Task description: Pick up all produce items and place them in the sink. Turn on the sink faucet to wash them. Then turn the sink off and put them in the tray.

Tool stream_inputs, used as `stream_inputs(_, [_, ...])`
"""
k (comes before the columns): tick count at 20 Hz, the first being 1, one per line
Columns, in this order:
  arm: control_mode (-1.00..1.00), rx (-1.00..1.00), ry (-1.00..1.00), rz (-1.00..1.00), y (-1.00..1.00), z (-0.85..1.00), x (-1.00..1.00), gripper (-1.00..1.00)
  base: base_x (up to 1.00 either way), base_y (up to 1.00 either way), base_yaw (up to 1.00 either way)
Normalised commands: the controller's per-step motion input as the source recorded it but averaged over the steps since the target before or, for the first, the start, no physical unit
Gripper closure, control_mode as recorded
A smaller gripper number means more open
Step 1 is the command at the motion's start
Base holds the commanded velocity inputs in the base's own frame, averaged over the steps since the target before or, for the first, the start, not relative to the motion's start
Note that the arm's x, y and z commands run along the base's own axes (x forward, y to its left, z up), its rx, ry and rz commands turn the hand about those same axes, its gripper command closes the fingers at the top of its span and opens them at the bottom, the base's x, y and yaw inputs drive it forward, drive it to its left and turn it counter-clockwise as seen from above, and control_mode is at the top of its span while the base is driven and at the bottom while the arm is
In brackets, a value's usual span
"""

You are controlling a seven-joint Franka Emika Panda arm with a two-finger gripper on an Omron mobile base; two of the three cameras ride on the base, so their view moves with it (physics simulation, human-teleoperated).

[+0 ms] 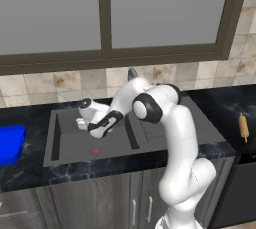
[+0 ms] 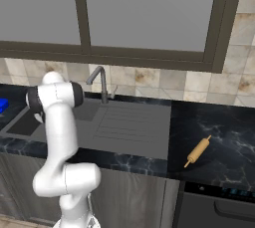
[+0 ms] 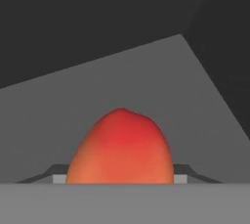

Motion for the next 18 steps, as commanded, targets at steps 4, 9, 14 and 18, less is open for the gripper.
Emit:
stream_inputs(4, [-1.00,-0.02,-0.01,-0.04,0.02,0.74,-0.32,1.00,0.00,0.00,0.00])
stream_inputs(9, [-1.00,-0.02,0.00,-0.01,0.08,0.75,-0.37,1.00,0.00,0.00,0.00])
stream_inputs(14, [-1.00,-0.02,0.00,0.00,0.18,0.76,-0.37,1.00,0.00,0.00,0.00])
stream_inputs(18, [-1.00,-0.03,0.00,0.07,0.33,0.67,-0.32,1.00,0.00,0.00,0.00])
